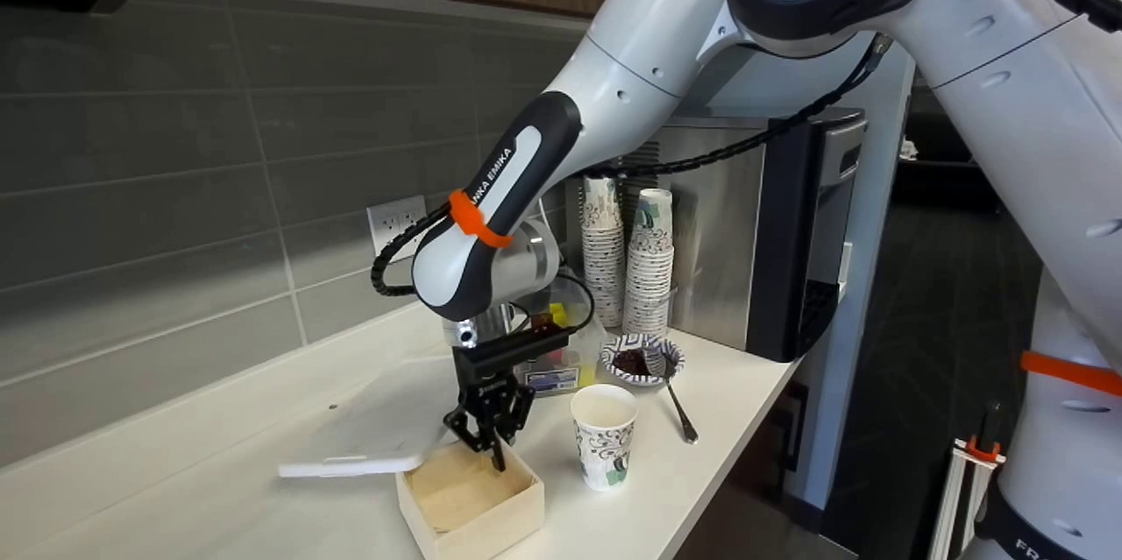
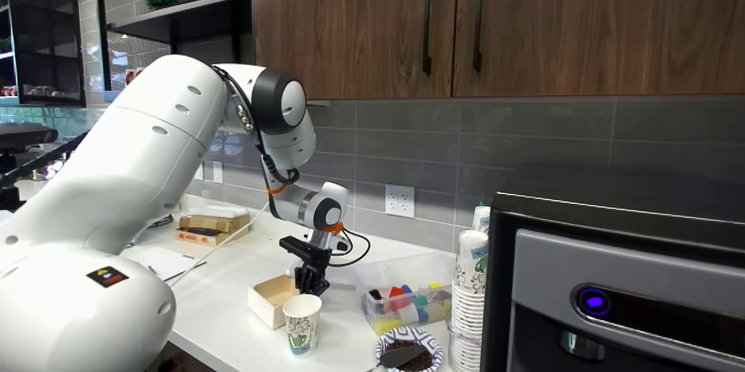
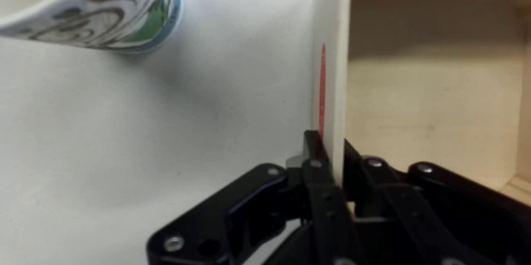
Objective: Move the objects in the wooden object to the storage bin, and put the wooden object in as wee
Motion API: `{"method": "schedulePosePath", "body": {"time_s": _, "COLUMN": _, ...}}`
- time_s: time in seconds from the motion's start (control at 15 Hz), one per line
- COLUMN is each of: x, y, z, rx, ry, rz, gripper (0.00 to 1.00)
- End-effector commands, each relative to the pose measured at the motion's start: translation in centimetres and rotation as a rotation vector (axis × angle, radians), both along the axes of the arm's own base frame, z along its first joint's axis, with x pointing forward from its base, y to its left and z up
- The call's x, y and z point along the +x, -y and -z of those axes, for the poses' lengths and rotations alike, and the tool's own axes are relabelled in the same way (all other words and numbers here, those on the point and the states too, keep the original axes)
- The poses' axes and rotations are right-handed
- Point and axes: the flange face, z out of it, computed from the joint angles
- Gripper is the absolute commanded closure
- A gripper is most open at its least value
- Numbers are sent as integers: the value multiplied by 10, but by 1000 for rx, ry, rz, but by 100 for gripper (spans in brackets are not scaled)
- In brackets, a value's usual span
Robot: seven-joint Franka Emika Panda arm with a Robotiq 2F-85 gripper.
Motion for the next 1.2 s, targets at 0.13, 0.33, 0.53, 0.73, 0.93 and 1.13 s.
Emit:
{"method": "schedulePosePath", "body": {"time_s": 0.13, "x": -14, "y": -6, "z": -36, "rx": 7, "ry": -47, "rz": -52, "gripper": 98}}
{"method": "schedulePosePath", "body": {"time_s": 0.33, "x": -23, "y": 3, "z": -66, "rx": 15, "ry": -76, "rz": -80, "gripper": 98}}
{"method": "schedulePosePath", "body": {"time_s": 0.53, "x": -34, "y": 17, "z": -104, "rx": -14, "ry": -76, "rz": -72, "gripper": 98}}
{"method": "schedulePosePath", "body": {"time_s": 0.73, "x": -36, "y": 45, "z": -151, "rx": -21, "ry": 13, "rz": -40, "gripper": 98}}
{"method": "schedulePosePath", "body": {"time_s": 0.93, "x": -32, "y": 78, "z": -193, "rx": -9, "ry": 126, "rz": 19, "gripper": 98}}
{"method": "schedulePosePath", "body": {"time_s": 1.13, "x": -22, "y": 119, "z": -228, "rx": 21, "ry": 252, "rz": 100, "gripper": 98}}
